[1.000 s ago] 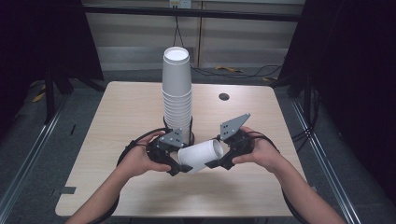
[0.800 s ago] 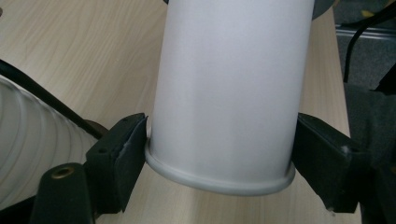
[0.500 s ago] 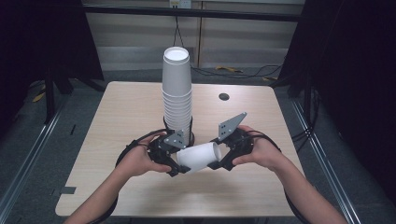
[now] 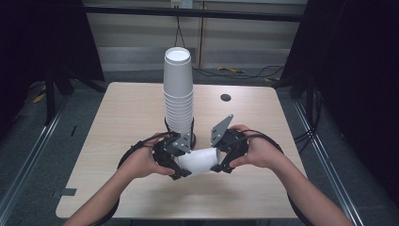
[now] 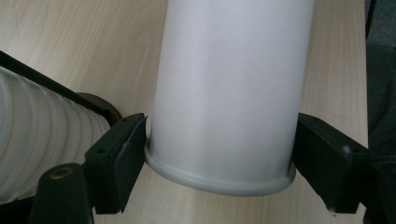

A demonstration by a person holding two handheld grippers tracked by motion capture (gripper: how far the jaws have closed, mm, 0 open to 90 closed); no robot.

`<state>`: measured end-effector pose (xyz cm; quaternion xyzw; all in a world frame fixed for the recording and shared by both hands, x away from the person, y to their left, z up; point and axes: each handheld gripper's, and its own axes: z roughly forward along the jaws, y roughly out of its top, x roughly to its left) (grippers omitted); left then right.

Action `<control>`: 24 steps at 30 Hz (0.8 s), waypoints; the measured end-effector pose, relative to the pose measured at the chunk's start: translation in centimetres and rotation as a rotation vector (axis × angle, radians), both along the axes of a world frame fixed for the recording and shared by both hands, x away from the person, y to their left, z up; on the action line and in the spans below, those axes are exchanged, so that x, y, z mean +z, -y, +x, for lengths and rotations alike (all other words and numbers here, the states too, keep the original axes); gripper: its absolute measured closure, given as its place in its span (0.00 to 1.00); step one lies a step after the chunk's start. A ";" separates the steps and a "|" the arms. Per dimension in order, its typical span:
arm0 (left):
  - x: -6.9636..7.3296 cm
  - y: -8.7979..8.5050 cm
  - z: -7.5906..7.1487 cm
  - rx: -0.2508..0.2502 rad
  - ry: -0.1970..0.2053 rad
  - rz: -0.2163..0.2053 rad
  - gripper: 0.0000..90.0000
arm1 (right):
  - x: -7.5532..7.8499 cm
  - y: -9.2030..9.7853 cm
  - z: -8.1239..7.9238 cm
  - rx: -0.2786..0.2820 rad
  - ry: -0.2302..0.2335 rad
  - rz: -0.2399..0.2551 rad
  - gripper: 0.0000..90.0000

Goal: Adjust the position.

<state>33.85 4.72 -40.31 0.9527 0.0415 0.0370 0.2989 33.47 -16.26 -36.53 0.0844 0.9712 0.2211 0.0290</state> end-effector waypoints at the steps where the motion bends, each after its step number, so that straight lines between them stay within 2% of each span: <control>1: 0.0 0.1 0.0 -0.001 -0.004 0.000 0.23 | 0.1 -0.2 0.0 0.000 -0.001 -0.010 0.21; 3: 0.0 0.2 -0.1 -0.003 0.000 0.006 0.23 | 0.1 -0.6 -0.1 -0.002 -0.013 -0.028 0.21; 5: 0.0 0.3 -0.1 -0.011 0.001 0.007 0.23 | -0.1 -1.1 -0.1 0.015 -0.002 -0.072 0.22; 9: -0.1 0.5 -0.2 -0.017 -0.009 0.009 0.23 | -0.6 -1.7 0.0 0.028 -0.017 -0.113 0.22; 10: -0.1 0.5 -0.2 -0.018 -0.009 0.010 0.23 | -0.8 -1.9 0.1 0.035 -0.009 -0.123 0.22; 18: -0.1 0.6 -0.2 -0.029 -0.002 0.018 0.22 | -1.4 -2.4 0.4 0.043 -0.046 -0.135 0.25; 24: 0.4 0.5 -0.1 -0.031 -0.010 -0.006 0.23 | -2.0 -2.3 0.3 0.054 -0.049 -0.139 0.28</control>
